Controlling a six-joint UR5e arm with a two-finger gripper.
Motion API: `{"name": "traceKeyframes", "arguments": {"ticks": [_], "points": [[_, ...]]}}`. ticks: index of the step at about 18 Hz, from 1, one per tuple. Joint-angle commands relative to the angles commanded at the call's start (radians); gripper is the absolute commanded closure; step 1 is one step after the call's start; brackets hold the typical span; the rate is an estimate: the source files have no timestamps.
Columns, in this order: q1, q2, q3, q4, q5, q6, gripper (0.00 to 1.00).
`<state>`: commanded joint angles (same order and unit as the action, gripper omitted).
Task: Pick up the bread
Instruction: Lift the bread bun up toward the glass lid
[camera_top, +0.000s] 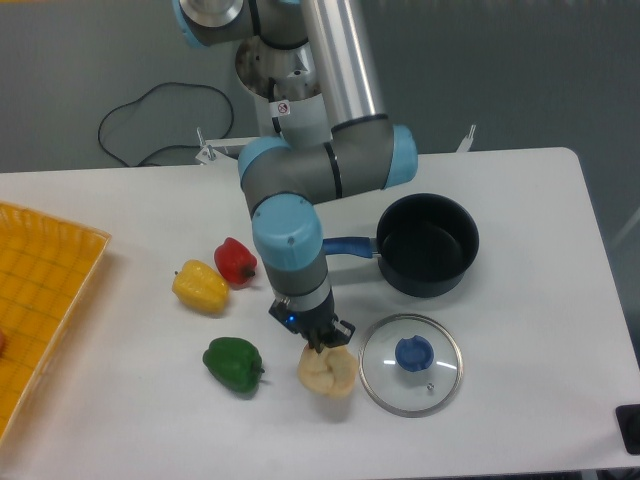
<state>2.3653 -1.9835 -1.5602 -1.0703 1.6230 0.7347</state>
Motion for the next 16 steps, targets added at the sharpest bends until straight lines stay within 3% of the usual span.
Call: {"name": "traceKeyframes", "arguments": {"ticks": [4,11,16], "points": [[0.046,0.020,0.063,-0.164,-0.003,0.093,1.00],[0.127,0.041,0.097,-0.195,-0.069,0.276,0.99],[0.173,0.035,0.172,-0.326,-0.067,0.411,0.97]]}}
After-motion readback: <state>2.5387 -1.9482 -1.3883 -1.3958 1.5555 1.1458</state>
